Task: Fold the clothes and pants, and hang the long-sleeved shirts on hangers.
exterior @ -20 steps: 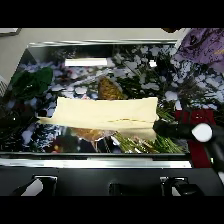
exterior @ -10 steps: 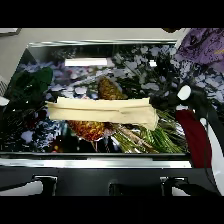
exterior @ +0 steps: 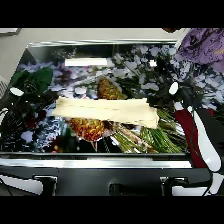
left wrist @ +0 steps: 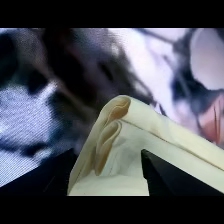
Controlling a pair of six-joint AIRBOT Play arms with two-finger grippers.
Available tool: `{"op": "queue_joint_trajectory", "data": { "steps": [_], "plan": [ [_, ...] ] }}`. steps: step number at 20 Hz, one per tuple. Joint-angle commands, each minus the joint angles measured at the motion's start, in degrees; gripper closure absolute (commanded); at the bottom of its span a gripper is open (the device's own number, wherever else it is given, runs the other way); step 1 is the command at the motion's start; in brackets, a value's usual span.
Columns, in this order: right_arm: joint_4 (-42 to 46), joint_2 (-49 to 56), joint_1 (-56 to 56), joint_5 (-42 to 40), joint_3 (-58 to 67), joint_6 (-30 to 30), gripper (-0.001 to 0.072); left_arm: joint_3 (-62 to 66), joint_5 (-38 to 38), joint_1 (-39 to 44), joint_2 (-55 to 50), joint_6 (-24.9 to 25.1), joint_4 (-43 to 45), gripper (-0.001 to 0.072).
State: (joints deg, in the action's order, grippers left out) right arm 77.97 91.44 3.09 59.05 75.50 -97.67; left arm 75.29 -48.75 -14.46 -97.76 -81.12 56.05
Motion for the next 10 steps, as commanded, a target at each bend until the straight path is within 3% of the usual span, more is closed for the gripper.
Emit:
{"op": "queue_joint_trajectory", "data": {
  "steps": [1, 2, 4, 8, 10],
  "plan": [
    [-1.73, -0.63, -1.68, 7.72, 4.37, -1.73, 0.0285, 2.82, -2.75, -0.26, 0.42, -1.49, -0.09, 0.0174],
    [-2.38, -1.77, -3.85, 10.14, 6.73, -0.48, 0.0248, 3.98, -3.69, -0.61, 1.42, -1.44, 0.2, 0.0174],
    [-6.08, -3.8, -10.19, 11.61, 8.31, 2.93, 0.0241, 5.6, -4.48, -1.11, 3.96, -2.75, 2.78, 0.0174],
    [-26.01, -0.48, -24.17, 18.05, 3.3, 17.07, 0.0234, 5.86, -4.92, -1.27, 8.87, -4.04, 5.51, 0.0174],
    [-27.41, 1.86, -26.16, 19.5, -0.94, 20.9, 0.018, 5.84, -6.14, -1.27, 9.75, -5.07, 5.51, 0.0174]
  ]
}}
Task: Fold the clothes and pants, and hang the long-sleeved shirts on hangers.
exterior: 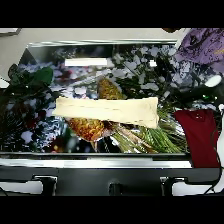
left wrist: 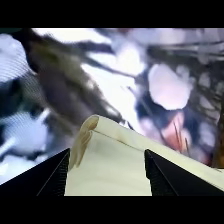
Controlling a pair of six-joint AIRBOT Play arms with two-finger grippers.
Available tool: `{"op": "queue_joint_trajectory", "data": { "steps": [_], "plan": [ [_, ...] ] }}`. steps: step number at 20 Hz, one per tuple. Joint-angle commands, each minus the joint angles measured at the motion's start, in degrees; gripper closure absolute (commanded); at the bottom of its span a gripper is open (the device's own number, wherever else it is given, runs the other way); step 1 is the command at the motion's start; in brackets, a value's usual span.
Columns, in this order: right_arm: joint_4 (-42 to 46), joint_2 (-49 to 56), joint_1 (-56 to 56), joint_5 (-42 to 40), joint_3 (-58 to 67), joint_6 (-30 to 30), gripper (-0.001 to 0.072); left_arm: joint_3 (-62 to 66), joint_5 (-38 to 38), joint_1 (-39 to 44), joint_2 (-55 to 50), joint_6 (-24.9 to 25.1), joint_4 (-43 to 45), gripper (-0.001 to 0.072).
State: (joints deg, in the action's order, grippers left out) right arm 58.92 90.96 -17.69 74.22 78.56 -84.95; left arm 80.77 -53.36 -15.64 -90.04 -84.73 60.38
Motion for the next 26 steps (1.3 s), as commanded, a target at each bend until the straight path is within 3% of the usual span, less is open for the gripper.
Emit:
{"op": "queue_joint_trajectory", "data": {
  "steps": [1, 5, 13, 14, 15, 17, 18, 19, 20, 26],
  "plan": [
    [-8.37, 3.17, -5.31, 3.93, -5.75, 9.99, 0.0173, 0.37, -2.21, -0.09, 2.23, -1.53, 1.18, 0.0174],
    [-15.47, 7.17, -3.89, 0.39, -8.83, 15.19, 0.0165, 0.35, -4.15, -0.09, 2.34, -2.36, 1.16, 0.0174],
    [-16.83, 12.74, 4.04, -1.84, -8.83, 15.72, 0.0169, 0.33, -4.28, 0.37, 2.32, -2.95, 1.16, 0.0175],
    [-17.0, 12.72, 5.42, -2.73, -8.81, 15.74, 0.0199, 0.33, -4.28, 0.37, 2.32, -2.93, 1.16, 0.0175],
    [-17.57, 12.72, 6.45, -3.52, -8.81, 15.72, 0.029, 0.33, -4.28, 0.37, 2.32, -2.93, 1.16, 0.0175],
    [-19.85, 12.24, 7.39, -4.33, -8.7, 15.47, 0.0582, 0.33, -4.28, 0.5, 2.32, -2.93, 0.55, 0.0199],
    [-20.48, 11.28, 7.48, -4.33, -8.48, 14.97, 0.0687, 0.33, -4.26, 0.66, 2.29, -2.91, -0.55, 0.0298],
    [-19.69, 9.81, 7.48, -4.5, -7.91, 13.14, 0.0687, 0.33, -4.28, 1.07, 2.21, -2.93, -1.95, 0.0575],
    [-17.57, 7.98, 7.48, -4.15, -6.54, 9.66, 0.0688, 0.33, -4.02, 2.05, 2.21, -2.75, -2.97, 0.0687],
    [2.25, 0.17, 7.5, 8.17, 13.57, -6.67, 0.0688, 0.33, -0.81, 15.89, -1.31, -4.28, -6.19, 0.0688]
  ]
}}
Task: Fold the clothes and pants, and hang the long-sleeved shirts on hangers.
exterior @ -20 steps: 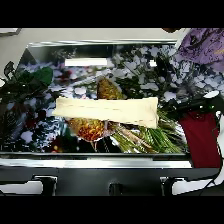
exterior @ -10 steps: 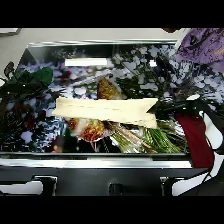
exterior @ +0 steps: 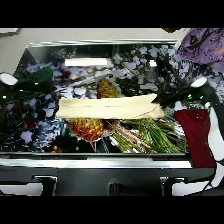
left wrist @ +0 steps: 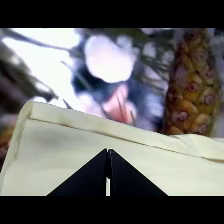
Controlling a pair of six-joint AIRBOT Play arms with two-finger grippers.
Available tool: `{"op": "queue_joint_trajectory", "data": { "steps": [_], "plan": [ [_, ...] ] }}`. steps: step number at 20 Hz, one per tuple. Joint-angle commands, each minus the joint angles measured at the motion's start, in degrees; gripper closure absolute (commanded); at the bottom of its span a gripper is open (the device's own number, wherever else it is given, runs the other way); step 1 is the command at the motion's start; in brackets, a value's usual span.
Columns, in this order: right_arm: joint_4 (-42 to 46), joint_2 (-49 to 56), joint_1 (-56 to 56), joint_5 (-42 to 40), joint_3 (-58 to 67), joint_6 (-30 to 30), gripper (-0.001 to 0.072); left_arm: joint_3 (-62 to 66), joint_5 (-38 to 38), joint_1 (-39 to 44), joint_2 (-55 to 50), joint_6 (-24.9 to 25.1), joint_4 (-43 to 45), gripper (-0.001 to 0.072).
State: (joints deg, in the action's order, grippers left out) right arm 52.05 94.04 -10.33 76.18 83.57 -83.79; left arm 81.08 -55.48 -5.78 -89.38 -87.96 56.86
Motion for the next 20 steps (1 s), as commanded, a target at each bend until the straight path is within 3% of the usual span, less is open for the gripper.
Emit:
{"op": "queue_joint_trajectory", "data": {
  "steps": [1, 6, 11, 15, 20],
  "plan": [
    [11.23, -3.45, 0.13, 8.61, 12.15, -8.76, 0.0688, 0.02, 1.79, 9.11, -3.61, -1.09, -5.14, 0.0688],
    [16.2, -4.28, 0.13, 16.96, 25.79, -12.74, 0.0688, 3.43, 8.31, 24.57, -12.39, -0.92, -16.55, 0.0689],
    [15.52, -4.35, 0.31, 21.35, 32.04, -12.92, 0.0688, 21.14, 8.39, 37.29, -26.14, -3.74, -21.11, 0.0689],
    [12.76, -5.11, 0.31, 22.01, 32.06, -11.98, 0.0688, 35.8, 7.54, 42.8, -36.92, -10.23, -22.49, 0.0689],
    [10.73, -5.92, 0.31, 21.81, 32.06, -10.08, 0.0688, 38.42, 10.45, 45.97, -42.29, -9.86, -34.05, 0.0689]
  ]
}}
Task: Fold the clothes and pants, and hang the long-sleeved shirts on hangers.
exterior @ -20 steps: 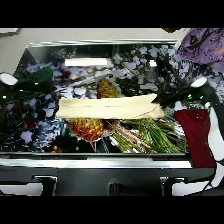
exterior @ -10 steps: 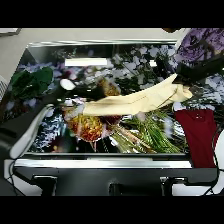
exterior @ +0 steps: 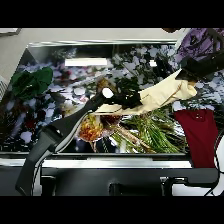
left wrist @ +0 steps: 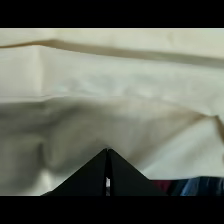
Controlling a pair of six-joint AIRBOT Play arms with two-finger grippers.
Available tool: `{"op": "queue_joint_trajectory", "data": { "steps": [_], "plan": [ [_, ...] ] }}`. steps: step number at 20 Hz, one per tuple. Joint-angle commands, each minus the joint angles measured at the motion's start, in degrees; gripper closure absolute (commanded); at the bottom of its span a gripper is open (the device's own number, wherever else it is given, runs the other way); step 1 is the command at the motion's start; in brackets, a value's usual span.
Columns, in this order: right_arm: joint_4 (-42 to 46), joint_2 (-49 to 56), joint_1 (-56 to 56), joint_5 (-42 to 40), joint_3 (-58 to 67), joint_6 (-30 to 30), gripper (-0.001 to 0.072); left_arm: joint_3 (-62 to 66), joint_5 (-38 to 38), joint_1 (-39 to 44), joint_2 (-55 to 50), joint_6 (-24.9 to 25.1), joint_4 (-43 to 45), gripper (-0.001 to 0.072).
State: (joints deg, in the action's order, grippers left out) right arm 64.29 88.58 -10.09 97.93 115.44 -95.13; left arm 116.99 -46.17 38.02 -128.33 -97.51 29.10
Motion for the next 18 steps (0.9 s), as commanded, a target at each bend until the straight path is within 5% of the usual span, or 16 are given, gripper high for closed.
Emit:
{"op": "queue_joint_trajectory", "data": {
  "steps": [1, 8, 14, 18],
  "plan": [
    [-1.75, -0.48, 0.07, 0.04, 0.2, 1.68, 0.0688, 2.43, 0.79, 2.36, -3.34, 0.96, -6.88, 0.0689],
    [-4.44, -0.42, 5.55, -2.05, 0.17, 7.78, 0.0688, 1.51, -11.41, -5.92, 0.15, 4.59, -6.45, 0.069],
    [2.43, 0.55, 18.73, -10.27, 0.17, 6.54, 0.0687, -0.48, -23.12, -20.63, 13.09, -2.93, 23.47, 0.0691],
    [2.43, 4.94, 26.88, -13.16, 0.17, 5.75, 0.0687, -0.48, -28.04, -30.64, 22.58, -3.08, 36.68, 0.069]
  ]
}}
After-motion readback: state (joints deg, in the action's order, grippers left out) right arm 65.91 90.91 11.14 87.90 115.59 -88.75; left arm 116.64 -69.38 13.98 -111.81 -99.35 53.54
